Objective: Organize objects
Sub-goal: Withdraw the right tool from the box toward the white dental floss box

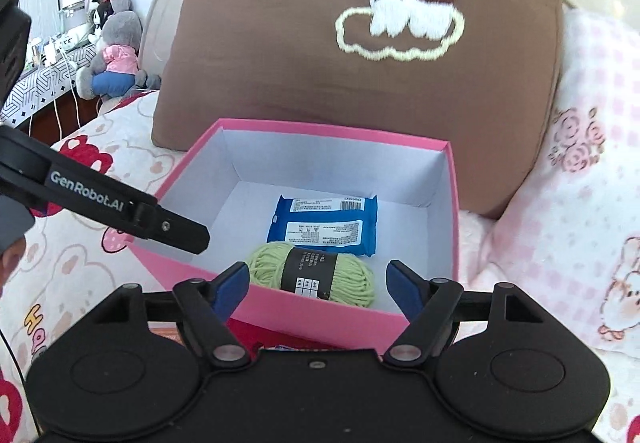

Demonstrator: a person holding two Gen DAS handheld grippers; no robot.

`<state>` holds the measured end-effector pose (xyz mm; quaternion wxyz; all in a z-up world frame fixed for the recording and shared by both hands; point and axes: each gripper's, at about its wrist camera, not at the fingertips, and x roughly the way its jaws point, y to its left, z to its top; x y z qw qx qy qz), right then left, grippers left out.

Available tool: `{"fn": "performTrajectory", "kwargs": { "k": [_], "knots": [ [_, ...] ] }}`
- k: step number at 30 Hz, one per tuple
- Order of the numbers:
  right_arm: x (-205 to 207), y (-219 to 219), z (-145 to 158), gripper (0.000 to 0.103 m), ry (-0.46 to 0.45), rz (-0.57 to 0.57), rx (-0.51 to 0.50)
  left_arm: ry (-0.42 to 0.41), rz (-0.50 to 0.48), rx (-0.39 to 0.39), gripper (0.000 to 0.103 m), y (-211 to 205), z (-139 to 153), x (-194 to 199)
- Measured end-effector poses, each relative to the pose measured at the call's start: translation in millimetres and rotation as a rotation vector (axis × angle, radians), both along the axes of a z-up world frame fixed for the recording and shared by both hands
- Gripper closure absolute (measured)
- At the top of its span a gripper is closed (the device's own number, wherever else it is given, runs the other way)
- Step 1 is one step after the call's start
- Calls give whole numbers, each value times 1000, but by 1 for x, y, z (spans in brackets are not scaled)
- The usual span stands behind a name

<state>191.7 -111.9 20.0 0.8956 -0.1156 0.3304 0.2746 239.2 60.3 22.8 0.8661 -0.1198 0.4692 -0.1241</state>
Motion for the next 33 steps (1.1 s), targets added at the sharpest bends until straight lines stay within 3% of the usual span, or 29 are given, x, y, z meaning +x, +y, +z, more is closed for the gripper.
{"fn": "performTrajectory", "kwargs": {
  "k": [8,15,20,22,24,28,33],
  "knots": [
    [-29,-8,15,22,-9,-8,25,-57,-5,37,35,4,25,-36],
    [-53,-13,34,19,-17,22,15,-87,-28,23,34,9,47,-65],
    [-70,-16,48,18,-32,38,7,-124,-75,30,22,4,66,-83],
    [-75,-19,52,11,-36,31,16,-127,-93,25,19,2,71,-91],
    [-80,-20,55,10,-44,36,16,-129,-107,18,17,2,75,-97],
    [-88,-23,58,10,-46,47,5,-98,-134,-54,10,6,78,-108],
    [-97,-25,63,9,-54,57,-20,-108,-144,-69,5,12,83,-124]
  ]
}}
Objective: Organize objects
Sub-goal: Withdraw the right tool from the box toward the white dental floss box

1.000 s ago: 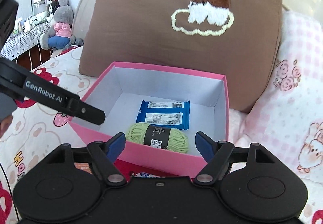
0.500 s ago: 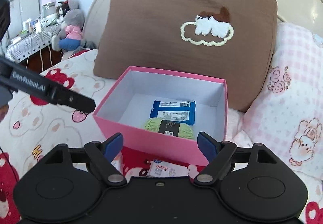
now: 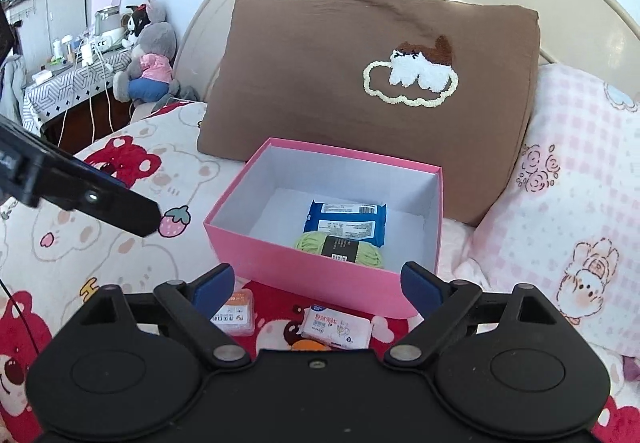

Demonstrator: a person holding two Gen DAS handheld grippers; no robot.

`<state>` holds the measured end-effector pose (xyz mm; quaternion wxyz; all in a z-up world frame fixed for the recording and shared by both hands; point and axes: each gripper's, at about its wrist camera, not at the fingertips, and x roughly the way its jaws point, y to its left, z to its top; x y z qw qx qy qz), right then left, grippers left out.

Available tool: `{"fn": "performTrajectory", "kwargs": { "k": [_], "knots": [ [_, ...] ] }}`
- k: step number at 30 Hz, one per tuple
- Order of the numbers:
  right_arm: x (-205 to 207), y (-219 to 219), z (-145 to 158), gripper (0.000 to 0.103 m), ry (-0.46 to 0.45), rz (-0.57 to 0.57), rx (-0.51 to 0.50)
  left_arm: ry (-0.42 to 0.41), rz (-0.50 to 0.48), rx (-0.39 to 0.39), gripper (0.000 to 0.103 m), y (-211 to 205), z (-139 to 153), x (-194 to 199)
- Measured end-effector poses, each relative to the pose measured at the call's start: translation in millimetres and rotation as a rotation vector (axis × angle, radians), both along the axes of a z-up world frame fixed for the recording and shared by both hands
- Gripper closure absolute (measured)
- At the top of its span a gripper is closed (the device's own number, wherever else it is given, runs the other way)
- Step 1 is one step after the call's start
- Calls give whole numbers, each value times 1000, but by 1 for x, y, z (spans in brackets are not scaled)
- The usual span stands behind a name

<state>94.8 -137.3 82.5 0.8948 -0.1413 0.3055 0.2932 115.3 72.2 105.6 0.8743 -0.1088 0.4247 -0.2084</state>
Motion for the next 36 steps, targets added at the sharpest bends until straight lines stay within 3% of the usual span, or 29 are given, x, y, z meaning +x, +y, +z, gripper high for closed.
{"fn": "performTrajectory", "kwargs": {
  "k": [3,13,19,26,32,36],
  "knots": [
    [-5,-3,4,1,2,21,-7,8,8,-20,1,5,0,-5],
    [-16,-12,12,0,121,90,68,43,-4,-40,1,13,-8,-18],
    [-18,-13,11,0,278,162,103,70,-1,-56,0,18,-16,-21],
    [-23,-8,8,0,321,153,79,92,-24,-51,0,16,-25,-24],
    [-15,0,-16,0,364,60,39,123,13,-87,0,26,-41,-27],
    [-17,9,-32,0,325,43,-17,140,35,-95,0,34,-55,-25]
  ]
}}
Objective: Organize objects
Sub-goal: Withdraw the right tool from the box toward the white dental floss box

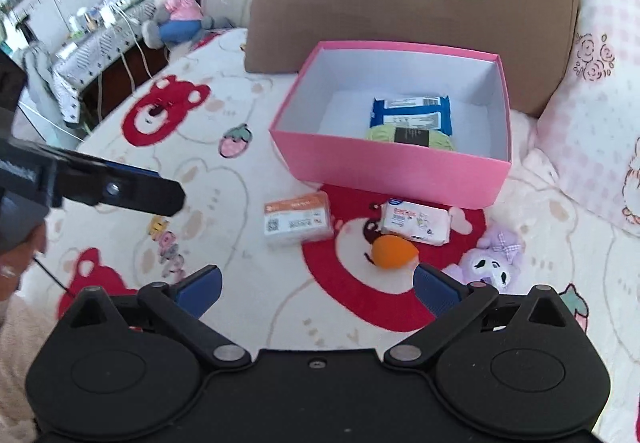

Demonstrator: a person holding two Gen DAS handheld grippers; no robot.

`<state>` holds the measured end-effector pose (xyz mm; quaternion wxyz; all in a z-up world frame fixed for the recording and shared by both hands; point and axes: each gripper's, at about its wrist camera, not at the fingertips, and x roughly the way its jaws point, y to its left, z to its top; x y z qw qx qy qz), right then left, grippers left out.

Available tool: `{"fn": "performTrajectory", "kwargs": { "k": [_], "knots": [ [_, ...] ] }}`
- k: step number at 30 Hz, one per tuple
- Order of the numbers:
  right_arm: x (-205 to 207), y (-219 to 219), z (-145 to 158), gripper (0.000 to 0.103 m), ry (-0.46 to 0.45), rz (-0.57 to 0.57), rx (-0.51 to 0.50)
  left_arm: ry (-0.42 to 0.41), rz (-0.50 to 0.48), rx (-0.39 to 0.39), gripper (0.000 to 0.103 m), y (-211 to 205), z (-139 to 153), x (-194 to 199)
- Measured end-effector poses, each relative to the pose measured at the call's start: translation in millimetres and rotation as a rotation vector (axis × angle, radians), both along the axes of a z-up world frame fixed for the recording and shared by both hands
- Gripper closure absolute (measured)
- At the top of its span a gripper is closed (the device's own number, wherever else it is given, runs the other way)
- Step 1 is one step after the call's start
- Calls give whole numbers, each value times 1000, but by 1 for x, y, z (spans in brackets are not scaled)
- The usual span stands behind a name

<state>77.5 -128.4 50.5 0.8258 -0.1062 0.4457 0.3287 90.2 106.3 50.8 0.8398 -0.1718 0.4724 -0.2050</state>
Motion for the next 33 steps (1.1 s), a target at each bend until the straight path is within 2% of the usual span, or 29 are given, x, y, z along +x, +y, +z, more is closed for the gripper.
{"fn": "performTrajectory", "kwargs": {
  "k": [2,5,9,12,15,17,19,22,25,27,30,33],
  "knots": [
    [-4,7,-4,0,-50,20,-29,17,6,-6,0,4,-8,2],
    [-7,15,-11,0,-74,28,-37,21,18,4,0,10,-19,4],
    [-10,20,-25,1,-73,26,-20,24,56,16,0,20,-33,8],
    [-14,21,-33,1,-112,29,11,21,71,32,0,25,-43,10],
    [-21,21,-37,1,-211,61,74,8,71,43,0,25,-53,11],
    [-25,24,-40,1,-273,96,70,-7,111,82,0,22,-59,9],
    [-28,31,-44,1,-316,136,50,-29,103,119,0,17,-63,9],
    [-31,38,-50,1,-354,195,33,-12,107,89,0,17,-71,12],
    [-31,47,-60,1,-360,230,6,-21,130,95,0,17,-78,11],
    [-27,52,-68,0,-331,233,20,-14,136,87,1,17,-85,12],
    [-10,56,-87,0,-199,191,43,-28,133,71,2,15,-93,10],
    [-3,59,-101,0,-194,120,9,-45,147,43,2,14,-99,11]
  ]
}}
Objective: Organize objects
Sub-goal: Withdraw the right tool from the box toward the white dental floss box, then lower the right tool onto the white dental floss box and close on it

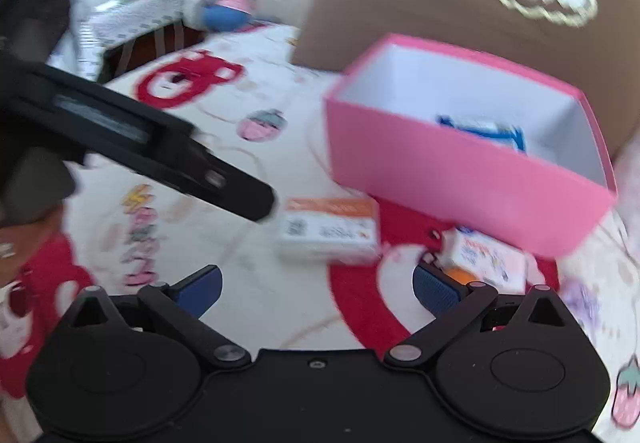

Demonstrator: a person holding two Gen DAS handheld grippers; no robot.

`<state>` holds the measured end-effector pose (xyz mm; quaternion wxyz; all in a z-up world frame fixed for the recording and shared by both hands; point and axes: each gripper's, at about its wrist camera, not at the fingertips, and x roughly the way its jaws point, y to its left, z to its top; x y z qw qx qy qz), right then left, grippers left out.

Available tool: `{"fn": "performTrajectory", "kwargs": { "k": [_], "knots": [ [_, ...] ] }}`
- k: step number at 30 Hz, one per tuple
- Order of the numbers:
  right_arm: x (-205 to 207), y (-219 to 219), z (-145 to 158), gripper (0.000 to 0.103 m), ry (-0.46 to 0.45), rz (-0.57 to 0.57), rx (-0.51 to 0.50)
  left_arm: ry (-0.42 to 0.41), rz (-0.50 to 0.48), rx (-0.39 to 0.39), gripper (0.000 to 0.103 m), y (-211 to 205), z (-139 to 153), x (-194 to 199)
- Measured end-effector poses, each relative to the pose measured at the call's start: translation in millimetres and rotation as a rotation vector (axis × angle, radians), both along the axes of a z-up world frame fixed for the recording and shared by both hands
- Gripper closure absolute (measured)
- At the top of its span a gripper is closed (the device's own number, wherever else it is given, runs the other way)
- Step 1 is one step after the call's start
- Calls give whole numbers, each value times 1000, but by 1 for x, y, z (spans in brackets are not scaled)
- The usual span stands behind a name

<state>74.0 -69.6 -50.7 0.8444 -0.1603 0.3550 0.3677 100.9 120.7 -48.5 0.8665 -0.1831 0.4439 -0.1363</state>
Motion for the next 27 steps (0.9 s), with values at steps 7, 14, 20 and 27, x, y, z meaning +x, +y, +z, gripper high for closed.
{"fn": "performTrajectory", "kwargs": {
  "k": [7,14,20,27],
  "knots": [
    [-2,1,-4,1,0,5,-11,-24,9,-11,2,-1,-14,3],
    [11,29,-29,6,-45,134,-111,-39,-7,21,3,-3,-33,11],
    [36,41,-47,6,-31,92,-99,-41,18,-11,4,3,-53,14],
    [48,31,-58,9,-11,63,-78,-45,41,-32,12,5,-71,20]
  ]
}}
